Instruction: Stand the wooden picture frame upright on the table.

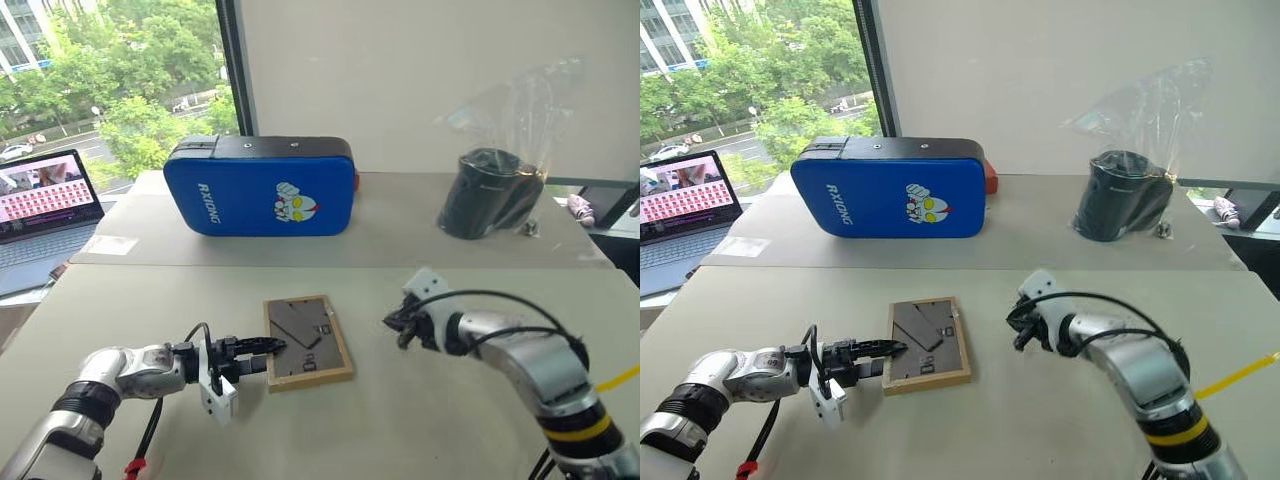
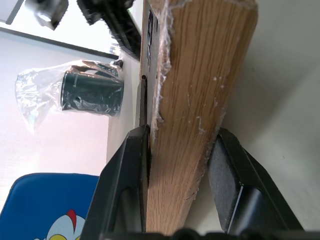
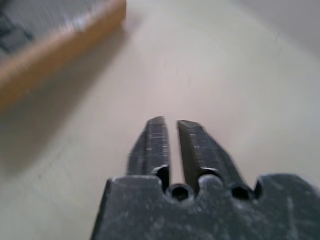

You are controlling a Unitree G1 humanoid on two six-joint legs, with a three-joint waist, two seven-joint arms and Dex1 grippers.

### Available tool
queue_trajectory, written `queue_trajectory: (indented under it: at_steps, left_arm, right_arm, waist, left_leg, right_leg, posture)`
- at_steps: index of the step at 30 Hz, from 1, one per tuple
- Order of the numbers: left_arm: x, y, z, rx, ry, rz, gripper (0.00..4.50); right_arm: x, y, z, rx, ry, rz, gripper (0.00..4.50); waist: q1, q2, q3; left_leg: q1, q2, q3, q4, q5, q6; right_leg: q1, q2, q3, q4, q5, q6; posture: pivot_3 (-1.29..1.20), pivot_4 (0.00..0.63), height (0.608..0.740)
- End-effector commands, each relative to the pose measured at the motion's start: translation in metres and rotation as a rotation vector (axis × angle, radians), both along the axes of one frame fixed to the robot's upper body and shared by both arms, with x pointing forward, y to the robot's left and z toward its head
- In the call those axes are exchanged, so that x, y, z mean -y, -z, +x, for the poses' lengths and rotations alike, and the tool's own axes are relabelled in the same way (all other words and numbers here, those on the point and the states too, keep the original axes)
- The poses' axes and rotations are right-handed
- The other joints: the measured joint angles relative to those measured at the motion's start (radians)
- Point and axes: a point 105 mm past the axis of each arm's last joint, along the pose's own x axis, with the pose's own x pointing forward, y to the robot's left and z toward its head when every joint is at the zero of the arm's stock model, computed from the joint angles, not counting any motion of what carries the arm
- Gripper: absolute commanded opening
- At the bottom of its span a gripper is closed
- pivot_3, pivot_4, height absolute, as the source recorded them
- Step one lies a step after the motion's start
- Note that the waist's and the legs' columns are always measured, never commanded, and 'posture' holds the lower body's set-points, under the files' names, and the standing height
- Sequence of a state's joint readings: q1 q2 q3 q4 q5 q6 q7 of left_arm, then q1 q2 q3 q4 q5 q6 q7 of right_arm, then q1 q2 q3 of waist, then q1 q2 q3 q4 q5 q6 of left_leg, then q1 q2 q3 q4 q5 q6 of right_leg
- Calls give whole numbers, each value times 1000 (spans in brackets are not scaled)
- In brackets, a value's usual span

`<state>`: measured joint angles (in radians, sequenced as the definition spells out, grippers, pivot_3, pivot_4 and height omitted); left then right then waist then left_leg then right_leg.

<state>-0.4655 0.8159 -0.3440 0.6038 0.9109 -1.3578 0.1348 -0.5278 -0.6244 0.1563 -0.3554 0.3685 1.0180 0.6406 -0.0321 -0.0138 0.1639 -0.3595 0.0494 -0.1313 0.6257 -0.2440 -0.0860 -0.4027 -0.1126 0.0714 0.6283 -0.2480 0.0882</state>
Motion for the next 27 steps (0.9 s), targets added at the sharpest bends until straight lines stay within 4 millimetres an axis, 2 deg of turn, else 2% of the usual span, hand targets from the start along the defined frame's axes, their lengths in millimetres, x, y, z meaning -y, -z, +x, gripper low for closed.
queue_trajectory:
  at_steps: [1,4,6,8,10,14,17,19,22,25,27]
  left_arm:
    - [-3,32,-16,-95,27,121,1231]
    - [-2,31,-16,-90,30,118,1231]
    - [0,31,-15,-85,34,119,1231]
    - [2,30,-15,-80,34,113,1231]
    - [3,29,-15,-77,35,107,1231]
    - [6,28,-15,-71,36,98,1231]
    - [7,28,-15,-71,34,89,1231]
    - [8,28,-16,-71,34,86,1231]
    - [9,29,-17,-72,32,83,1231]
    - [8,30,-18,-74,27,85,1231]
    - [8,30,-17,-76,24,84,1231]
  right_arm:
    - [-42,-26,-3,-10,-195,158,2119]
    - [-77,-39,-6,-97,-346,255,3082]
    - [-94,-34,-16,-201,-470,230,3749]
    - [-104,-30,-11,-265,-500,227,4423]
    - [-107,-16,-3,-298,-500,172,4423]
    - [-109,19,-3,-404,-548,75,4423]
    - [-116,27,-14,-467,-615,90,4423]
    - [-121,22,-22,-487,-666,126,4423]
    - [-128,-5,-36,-498,-755,256,4423]
    - [-122,-35,-44,-469,-799,372,4423]
    - [-116,-43,-41,-442,-775,396,4423]
  waist:
    - [-5,0,0]
    - [-7,0,0]
    - [-4,0,0]
    - [-2,0,0]
    - [0,0,0]
    - [2,0,0]
    - [-1,1,0]
    - [-1,1,0]
    - [-2,1,0]
    - [2,1,0]
    - [1,1,0]
  left_leg:
    - [0,0,0,0,0,0]
    - [0,0,0,0,0,0]
    - [-1,0,0,0,0,0]
    - [-2,0,0,0,0,0]
    - [-2,0,-1,0,0,0]
    - [-2,0,-1,0,0,0]
    - [-1,0,-1,0,0,0]
    - [-1,0,-1,0,0,0]
    - [-1,0,-1,0,0,0]
    - [-2,0,-1,0,0,0]
    - [-4,0,-1,1,0,0]
  right_leg:
    - [0,0,0,1,0,0]
    - [0,0,0,1,0,-1]
    - [-1,0,0,1,1,-1]
    - [-1,0,0,0,4,-7]
    - [-1,0,-1,0,5,-8]
    - [-2,0,-1,0,5,-8]
    - [-1,0,-1,1,4,-8]
    - [-1,0,-1,1,4,-8]
    - [-1,0,0,2,4,-6]
    - [-2,0,-1,1,5,-8]
    - [-3,0,-1,1,5,-8]
  posture:
    - [0,150,740]
    - [0,150,740]
    - [0,150,740]
    - [0,150,740]
    - [0,150,740]
    - [0,150,740]
    - [0,150,740]
    - [0,150,740]
    - [0,150,740]
    - [0,150,740]
    - [0,150,740]
